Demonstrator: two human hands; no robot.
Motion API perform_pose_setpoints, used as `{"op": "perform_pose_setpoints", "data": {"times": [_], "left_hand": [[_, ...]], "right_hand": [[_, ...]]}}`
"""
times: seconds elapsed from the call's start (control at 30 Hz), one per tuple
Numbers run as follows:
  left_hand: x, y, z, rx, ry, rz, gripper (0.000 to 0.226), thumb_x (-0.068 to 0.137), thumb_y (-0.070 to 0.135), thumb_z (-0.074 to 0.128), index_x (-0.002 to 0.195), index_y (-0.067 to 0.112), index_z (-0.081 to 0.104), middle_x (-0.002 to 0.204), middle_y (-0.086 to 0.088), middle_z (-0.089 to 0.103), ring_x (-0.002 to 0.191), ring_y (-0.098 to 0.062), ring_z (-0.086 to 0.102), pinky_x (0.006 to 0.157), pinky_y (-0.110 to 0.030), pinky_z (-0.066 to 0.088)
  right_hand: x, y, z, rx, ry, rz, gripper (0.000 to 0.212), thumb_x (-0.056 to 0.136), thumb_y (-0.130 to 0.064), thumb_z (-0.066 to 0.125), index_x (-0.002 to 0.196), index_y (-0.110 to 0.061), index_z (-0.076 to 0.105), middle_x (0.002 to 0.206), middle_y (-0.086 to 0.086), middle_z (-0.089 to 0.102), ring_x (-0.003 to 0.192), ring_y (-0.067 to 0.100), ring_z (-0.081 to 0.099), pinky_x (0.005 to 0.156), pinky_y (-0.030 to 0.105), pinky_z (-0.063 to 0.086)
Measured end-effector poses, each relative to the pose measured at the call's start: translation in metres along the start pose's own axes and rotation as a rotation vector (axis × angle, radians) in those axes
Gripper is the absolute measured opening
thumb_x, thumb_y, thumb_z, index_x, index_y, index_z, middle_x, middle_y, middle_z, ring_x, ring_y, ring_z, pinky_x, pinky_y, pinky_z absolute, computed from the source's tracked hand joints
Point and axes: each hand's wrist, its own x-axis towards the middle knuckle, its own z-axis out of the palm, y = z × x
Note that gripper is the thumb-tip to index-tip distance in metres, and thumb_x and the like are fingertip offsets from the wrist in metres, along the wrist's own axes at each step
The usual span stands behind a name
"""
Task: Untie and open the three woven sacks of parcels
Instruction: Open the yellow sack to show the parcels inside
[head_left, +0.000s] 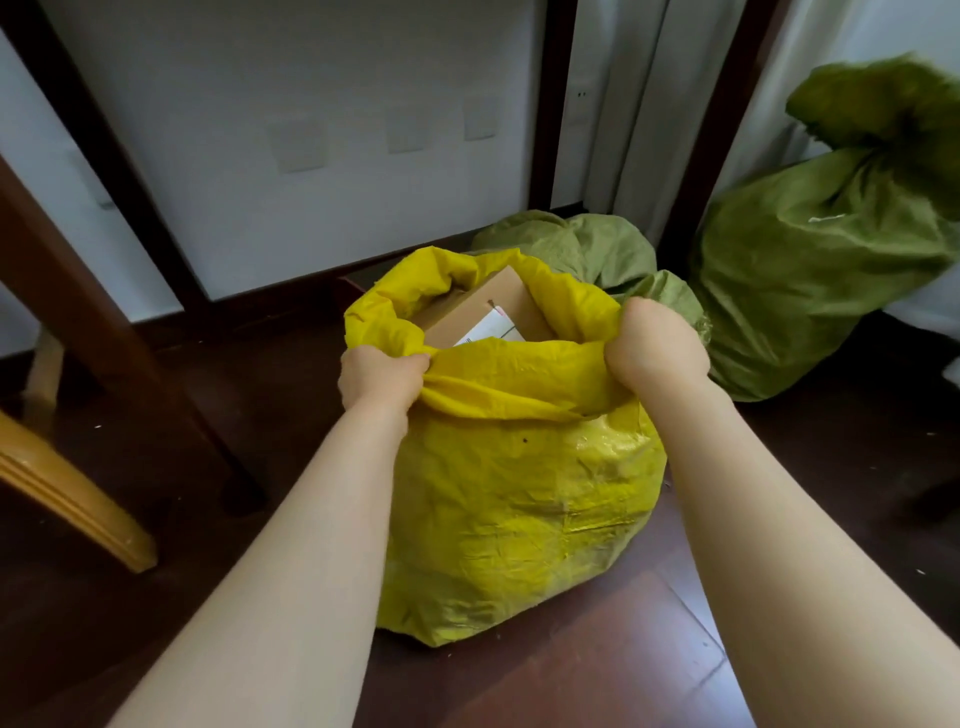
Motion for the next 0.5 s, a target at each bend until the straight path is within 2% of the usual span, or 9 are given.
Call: {"op": "perform_pose_setpoints", "data": {"times": [0.07,0.1,0.2,0.23,0.3,0.37,0.4,0.43,0.5], "left_hand": [[0.003,0.006,-0.012,0.207,-0.083,0.079,0.053,0.076,0.019,0.072,0.121,-0.001,0.053,0.123,-0.02,0.054,0.109,-0.038,0.056,0.09,-0.046,0.051],[0.004,0.01,-0.019,0.239,-0.153,0.066,0.051,0.075,0.013,0.071,0.12,0.0,0.052,0.12,-0.02,0.055,0.106,-0.038,0.057,0.087,-0.047,0.052],[0.002,0.015,-0.028,0.155,-0.347,-0.029,0.043,0.076,-0.005,0.066,0.111,0.004,0.042,0.094,-0.02,0.056,0.091,-0.034,0.06,0.079,-0.049,0.053],[0.002,0.014,-0.028,0.093,-0.34,-0.046,0.041,0.077,-0.011,0.062,0.109,0.005,0.042,0.086,-0.018,0.054,0.088,-0.034,0.058,0.078,-0.05,0.053],[0.006,0.009,-0.023,-0.113,-0.252,-0.095,0.035,0.076,-0.017,0.053,0.105,0.001,0.046,0.082,-0.015,0.049,0.085,-0.032,0.055,0.08,-0.049,0.052],[0.011,0.004,-0.023,-0.392,-0.234,-0.214,0.024,0.081,-0.016,0.043,0.095,0.001,0.051,0.08,-0.012,0.047,0.074,-0.025,0.052,0.064,-0.036,0.056],[0.014,0.001,-0.023,-0.523,-0.276,-0.294,0.02,0.085,-0.013,0.037,0.086,0.003,0.05,0.077,-0.011,0.046,0.067,-0.023,0.05,0.056,-0.031,0.056],[0.016,-0.003,-0.026,-0.646,-0.321,-0.373,0.024,0.088,-0.011,0.033,0.081,0.005,0.05,0.077,-0.012,0.048,0.065,-0.023,0.05,0.059,-0.03,0.057],[0.02,-0.01,-0.029,-0.854,-0.351,-0.465,0.028,0.088,-0.009,0.033,0.088,0.007,0.056,0.084,-0.014,0.056,0.07,-0.027,0.056,0.078,-0.037,0.053]], "right_hand": [[0.002,-0.001,0.001,0.023,-0.05,-0.013,0.018,0.089,-0.013,0.047,0.103,-0.007,0.055,0.109,0.014,0.058,0.099,0.035,0.055,0.073,0.037,0.04],[0.001,-0.001,-0.002,0.054,-0.077,-0.013,0.017,0.089,-0.024,0.05,0.094,-0.008,0.055,0.099,0.011,0.058,0.091,0.033,0.055,0.072,0.036,0.041],[0.001,0.003,-0.007,0.046,-0.172,0.002,0.051,0.077,-0.063,0.057,0.083,-0.013,0.05,0.08,0.002,0.052,0.082,0.029,0.055,0.069,0.035,0.044],[0.0,0.005,-0.004,-0.017,-0.172,-0.004,0.05,0.076,-0.062,0.062,0.084,-0.014,0.049,0.082,0.001,0.052,0.086,0.029,0.056,0.068,0.035,0.042],[-0.001,0.012,0.011,-0.041,-0.131,0.006,0.032,0.083,-0.043,0.065,0.091,-0.015,0.051,0.086,0.004,0.05,0.09,0.031,0.056,0.069,0.036,0.04],[0.005,0.021,0.028,0.235,-0.067,0.097,0.022,0.086,-0.031,0.063,0.087,-0.011,0.053,0.082,0.007,0.051,0.086,0.032,0.056,0.07,0.039,0.046],[0.011,0.028,0.032,0.493,-0.045,0.212,0.021,0.085,-0.028,0.065,0.086,-0.009,0.055,0.081,0.008,0.052,0.086,0.033,0.058,0.072,0.042,0.05],[0.017,0.035,0.032,0.805,-0.041,0.356,0.021,0.084,-0.025,0.067,0.09,-0.007,0.057,0.08,0.009,0.053,0.085,0.032,0.059,0.07,0.042,0.053],[0.026,0.05,0.029,1.331,-0.157,0.619,0.022,0.086,-0.022,0.067,0.099,-0.007,0.057,0.075,0.008,0.056,0.07,0.023,0.06,0.058,0.035,0.052]]}}
